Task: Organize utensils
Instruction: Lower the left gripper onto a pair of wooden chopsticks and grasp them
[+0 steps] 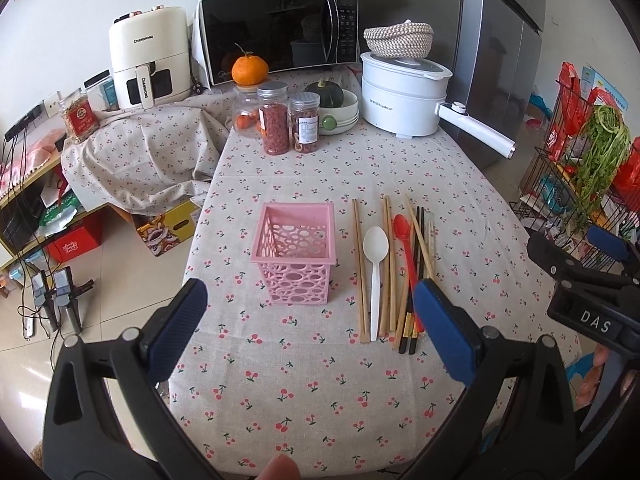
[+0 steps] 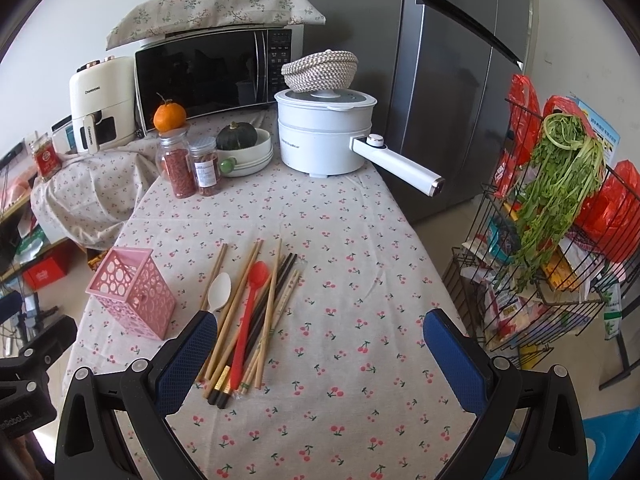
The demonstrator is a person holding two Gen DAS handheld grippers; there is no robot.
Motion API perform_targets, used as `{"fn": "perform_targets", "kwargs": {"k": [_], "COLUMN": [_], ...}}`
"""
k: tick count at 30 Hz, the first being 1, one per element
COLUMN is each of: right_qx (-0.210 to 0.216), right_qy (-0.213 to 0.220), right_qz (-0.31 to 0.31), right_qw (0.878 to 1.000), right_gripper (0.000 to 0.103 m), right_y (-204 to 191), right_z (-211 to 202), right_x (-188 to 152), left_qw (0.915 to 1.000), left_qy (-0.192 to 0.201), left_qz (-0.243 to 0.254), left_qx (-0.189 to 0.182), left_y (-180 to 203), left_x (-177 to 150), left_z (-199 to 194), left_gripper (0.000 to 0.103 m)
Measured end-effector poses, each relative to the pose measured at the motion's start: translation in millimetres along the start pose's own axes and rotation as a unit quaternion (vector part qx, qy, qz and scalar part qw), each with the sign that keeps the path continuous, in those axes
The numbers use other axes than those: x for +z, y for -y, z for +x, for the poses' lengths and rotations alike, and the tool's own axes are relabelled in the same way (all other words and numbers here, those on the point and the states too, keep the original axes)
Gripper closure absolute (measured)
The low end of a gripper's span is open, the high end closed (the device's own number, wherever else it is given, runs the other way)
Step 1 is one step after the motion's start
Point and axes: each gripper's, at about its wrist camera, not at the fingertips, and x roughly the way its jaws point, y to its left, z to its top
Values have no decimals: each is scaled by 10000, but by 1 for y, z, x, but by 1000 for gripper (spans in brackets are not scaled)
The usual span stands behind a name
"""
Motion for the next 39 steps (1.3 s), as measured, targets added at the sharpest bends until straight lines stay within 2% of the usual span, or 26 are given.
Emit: {"fn": "perform_targets", "kwargs": {"k": [5,7,9,12,14,17,18,20,23,26,31,34,36,39], "right_qx": [91,222,387,535,717,786,786,851,934,1013,1130,1181,1194,1204], "right_qy": [-479,-720,-890,-1129,-1247,-1382,-1443,-1564,-1663,-1663,-1702,-1724,-1731,-1756], "right_qz": [218,334,523,862,1087,1258,1302,1413,1492,1529,1618,1633,1614,1570], "right_qw": [9986,9966,9939,9884,9836,9792,9778,9738,9702,9689,9654,9642,9642,9644], "right_gripper": [0,0,0,0,2,8,10,11,11,11,11,11,11,11], "right_y": [21,34,47,66,77,89,92,99,105,107,109,107,105,102], "right_z": [31,47,60,77,86,96,100,106,113,115,119,121,122,123], "right_x": [18,24,26,27,27,24,22,18,15,16,17,18,19,19], "left_qw": [9992,9983,9953,9893,9844,9769,9759,9734,9648,9585,9514,9462,9470,9471], "left_qy": [-61,-132,-402,-1001,-1410,-1943,-2034,-2218,-2611,-2843,-3027,-3188,-3160,-3184], "left_qz": [375,402,390,416,440,413,405,455,311,116,110,15,16,-30], "left_qx": [-82,-413,-785,-977,-955,-793,-677,-349,-34,192,551,561,579,409], "left_y": [19,27,38,62,77,90,93,96,92,88,88,86,87,89], "left_x": [35,52,67,86,93,97,97,97,98,102,102,97,98,96], "left_z": [3,10,29,75,110,157,171,197,233,258,284,294,294,291], "left_gripper": [1,1,1,16,37,54,56,67,81,81,81,81,81,91]}}
